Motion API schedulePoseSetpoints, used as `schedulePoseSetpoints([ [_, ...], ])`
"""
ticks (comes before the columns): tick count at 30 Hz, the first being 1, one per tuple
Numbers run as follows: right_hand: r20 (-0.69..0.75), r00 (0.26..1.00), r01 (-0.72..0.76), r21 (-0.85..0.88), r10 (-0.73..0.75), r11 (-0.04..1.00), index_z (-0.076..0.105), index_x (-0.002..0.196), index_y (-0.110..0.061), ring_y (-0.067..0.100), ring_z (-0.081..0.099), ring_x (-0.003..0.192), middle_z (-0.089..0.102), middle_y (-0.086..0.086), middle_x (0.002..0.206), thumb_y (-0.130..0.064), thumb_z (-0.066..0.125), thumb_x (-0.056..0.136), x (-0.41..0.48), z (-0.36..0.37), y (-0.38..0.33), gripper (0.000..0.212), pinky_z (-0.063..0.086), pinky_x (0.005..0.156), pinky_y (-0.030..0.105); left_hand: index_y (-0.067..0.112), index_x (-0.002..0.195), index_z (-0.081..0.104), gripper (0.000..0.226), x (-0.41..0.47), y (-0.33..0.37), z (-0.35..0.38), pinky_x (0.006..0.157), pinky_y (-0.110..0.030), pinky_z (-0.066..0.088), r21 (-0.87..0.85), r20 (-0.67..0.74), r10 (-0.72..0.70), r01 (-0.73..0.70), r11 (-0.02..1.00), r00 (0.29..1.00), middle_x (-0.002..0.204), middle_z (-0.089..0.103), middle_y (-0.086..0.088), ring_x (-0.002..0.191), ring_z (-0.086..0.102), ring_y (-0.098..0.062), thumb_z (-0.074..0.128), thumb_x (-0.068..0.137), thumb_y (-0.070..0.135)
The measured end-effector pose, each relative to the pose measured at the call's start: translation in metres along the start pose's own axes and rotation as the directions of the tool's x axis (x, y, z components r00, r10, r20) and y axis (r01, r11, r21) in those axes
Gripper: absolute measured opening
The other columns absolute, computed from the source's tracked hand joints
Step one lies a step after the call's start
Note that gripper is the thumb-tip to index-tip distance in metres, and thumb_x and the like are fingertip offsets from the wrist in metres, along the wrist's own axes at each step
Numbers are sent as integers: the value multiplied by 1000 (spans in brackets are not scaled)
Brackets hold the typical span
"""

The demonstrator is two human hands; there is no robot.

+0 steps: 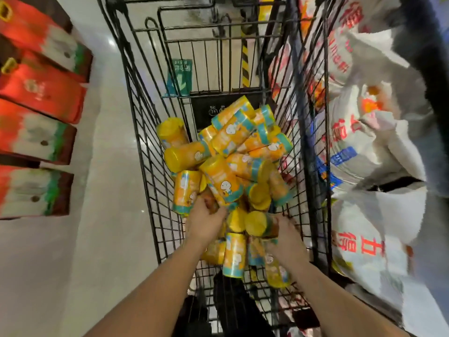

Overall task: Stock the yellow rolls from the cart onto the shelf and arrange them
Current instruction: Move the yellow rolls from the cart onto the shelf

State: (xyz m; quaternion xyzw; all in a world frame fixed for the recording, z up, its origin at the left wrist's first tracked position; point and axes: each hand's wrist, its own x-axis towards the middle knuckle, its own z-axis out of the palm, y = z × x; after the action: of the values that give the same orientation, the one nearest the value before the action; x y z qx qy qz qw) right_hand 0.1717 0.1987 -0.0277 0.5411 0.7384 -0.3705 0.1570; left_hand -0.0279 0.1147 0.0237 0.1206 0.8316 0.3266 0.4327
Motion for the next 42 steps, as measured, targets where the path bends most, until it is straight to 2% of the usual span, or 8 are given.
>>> schedulePoseSetpoints([
  [4, 48, 990, -131, 12, 130, 991, 30, 148, -14, 34, 51, 123, 52, 15, 134, -15, 74, 81, 22, 12, 14, 80, 44, 96, 37, 18, 112, 46, 37, 29, 11, 9, 89, -35, 48, -90, -21, -79, 77, 993, 997, 107, 58, 3, 106, 59, -21, 70, 89, 33],
  [10, 146, 975, -168, -27, 170, 985, 14, 154, -23, 37, 52, 123, 49, 19, 137, -37, 83, 71, 50, 30, 27, 108, 45, 98, 42, 13, 131, 42, 65, 63, 15, 17, 91, -38, 50, -225, -23, -158, 149, 963, 987, 115, 61, 3, 105, 60, -18, 77, 82, 40],
  [15, 176, 966, -213, 116, 191, 970, 19, 155, -23, 35, 46, 131, 45, 15, 144, -40, 92, 57, 64, 32, 38, 123, 42, 106, 42, 18, 119, 54, 59, 87, 21, 28, 95, -44, 53, -315, -53, -191, 165, 935, 980, 109, 68, 4, 102, 65, -18, 83, 74, 43],
  [19, 143, 970, -219, 175, 195, 960, 25, 153, -27, 33, 44, 130, 39, 14, 142, -31, 92, 61, 61, 30, 37, 113, 40, 104, 37, 16, 128, 49, 79, 101, 22, 32, 93, -50, 53, -377, -56, -259, 220, 900, 964, 117, 66, -1, 106, 65, -25, 86, 66, 48],
  [27, 80, 982, -186, 323, 169, 928, 27, 151, -31, 26, 46, 125, 20, 5, 143, -14, 84, 69, 51, 28, 34, 100, 43, 104, 35, 9, 133, 43, 64, 107, 21, 34, 87, -40, 51, -436, -60, -297, 243, 867, 953, 121, 58, -5, 107, 59, -24, 77, 84, 32],
  [34, -51, 971, -159, 594, 234, 789, 45, 137, -37, 24, 46, 123, 29, 0, 136, -27, 62, 95, 47, 25, 23, 47, 45, 103, 40, 14, 129, 44, 65, 95, 13, 33, 94, -47, 53, -473, -83, -304, 231, 850, 949, 119, 61, -5, 107, 61, -26, 82, 79, 32],
  [39, -87, 933, -224, 620, 349, 752, 33, 148, -26, 30, 45, 129, 29, 5, 145, -48, 76, 79, 51, 27, 11, 84, 47, 103, 52, 14, 130, 43, 68, 81, 8, 29, 94, -45, 53, -448, -128, -247, 166, 879, 961, 117, 63, -4, 104, 62, -24, 84, 77, 27],
  [42, -68, 927, -256, 602, 368, 756, 46, 139, -19, 32, 49, 125, 32, 7, 143, -51, 80, 74, 51, 26, 7, 80, 47, 102, 51, 13, 131, 44, 70, 73, 5, 22, 93, -46, 54, -458, -152, -232, 139, 878, 961, 115, 64, -4, 104, 63, -24, 84, 76, 27],
])
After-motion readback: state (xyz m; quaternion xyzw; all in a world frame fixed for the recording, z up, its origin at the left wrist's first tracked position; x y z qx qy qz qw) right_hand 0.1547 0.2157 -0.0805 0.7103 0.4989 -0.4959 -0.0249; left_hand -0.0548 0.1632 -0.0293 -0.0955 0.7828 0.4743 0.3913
